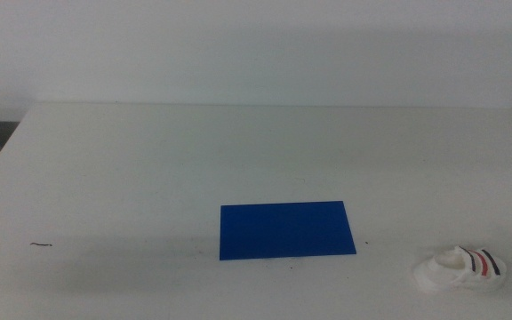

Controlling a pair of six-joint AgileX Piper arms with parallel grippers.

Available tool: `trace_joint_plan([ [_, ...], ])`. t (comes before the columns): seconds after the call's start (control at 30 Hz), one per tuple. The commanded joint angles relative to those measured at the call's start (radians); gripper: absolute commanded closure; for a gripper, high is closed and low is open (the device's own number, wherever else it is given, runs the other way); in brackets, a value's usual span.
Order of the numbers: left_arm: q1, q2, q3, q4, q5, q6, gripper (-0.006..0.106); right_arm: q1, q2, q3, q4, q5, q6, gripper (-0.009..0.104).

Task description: Use one arm to grab the shoe from the table and place it on the mat.

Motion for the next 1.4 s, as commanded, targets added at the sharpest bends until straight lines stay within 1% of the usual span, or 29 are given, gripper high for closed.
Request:
trace_joint_plan([
  [0.0,-0.002,0.005,0.000,-0.004,-0.012,-0.003,0.007,-0.007,-0.005,0.003,0.018,0.002,-0.002,0.002],
  [0.1,-0.002,0.005,0.000,-0.004,-0.012,-0.003,0.007,-0.007,-0.003,-0.052,0.018,0.078,-0.002,0.002],
  [0.23,-0.002,0.005,0.000,-0.004,-0.012,-0.003,0.007,-0.007,0.105,-0.213,0.028,0.288,-0.002,0.002],
  [0.37,-0.002,0.005,0.000,-0.004,-0.012,-0.003,0.007,-0.007,0.281,-0.394,0.078,0.456,-0.005,0.002],
  [0.43,-0.002,0.005,0.000,-0.004,-0.012,-0.003,0.007,-0.007,0.378,-0.468,0.078,0.460,-0.041,0.002],
  [0.5,-0.002,0.005,0.000,-0.004,-0.012,-0.003,0.007,-0.005,0.504,-0.564,0.080,0.562,-0.187,0.002],
  [0.57,-0.002,0.005,0.000,-0.004,-0.012,-0.003,0.007,-0.005,0.633,-0.660,0.082,0.726,-0.349,0.002],
  [0.6,-0.002,0.005,0.000,-0.004,-0.012,-0.003,0.007,-0.005,0.706,-0.712,0.093,0.801,-0.411,0.002],
  [0.73,-0.002,0.005,0.000,-0.004,-0.012,-0.003,0.007,0.015,0.948,-0.889,0.093,1.001,-0.663,0.002],
  [0.77,-0.002,0.005,0.000,-0.004,-0.012,-0.003,0.007,0.032,1.004,-0.915,0.083,1.030,-0.728,0.002],
  [0.83,-0.002,0.005,0.000,-0.004,-0.012,-0.003,0.007,0.064,1.111,-0.963,0.062,1.076,-0.912,0.002],
  [0.9,-0.002,0.005,0.000,-0.004,-0.012,-0.003,0.007,0.082,1.203,-0.994,0.036,1.098,-1.059,0.002],
  [0.93,-0.002,0.005,0.000,-0.004,-0.012,-0.003,0.007,0.095,1.248,-1.009,0.036,1.098,-1.096,0.002],
  [1.0,-0.002,0.005,0.000,-0.004,-0.012,-0.003,0.007,0.126,1.311,-1.021,0.048,1.091,-1.041,0.002],
  [1.07,-0.002,0.005,0.000,-0.004,-0.012,-0.003,0.007,0.169,1.363,-1.025,0.040,1.086,-0.957,0.002],
  [1.13,-0.002,0.005,0.000,-0.004,-0.012,-0.003,0.007,0.194,1.401,-1.025,0.007,1.069,-0.914,0.002],
  [1.23,-0.002,0.005,0.000,-0.004,-0.012,-0.003,0.007,0.205,1.440,-1.025,-0.041,1.066,-0.903,0.002],
  [1.33,-0.002,0.005,0.000,-0.004,-0.012,-0.003,0.007,0.214,1.455,-1.021,-0.042,1.062,-0.903,0.002],
  [1.37,-0.002,0.005,0.000,-0.004,-0.012,-0.003,0.007,0.219,1.455,-1.017,-0.052,1.056,-0.907,0.002],
])
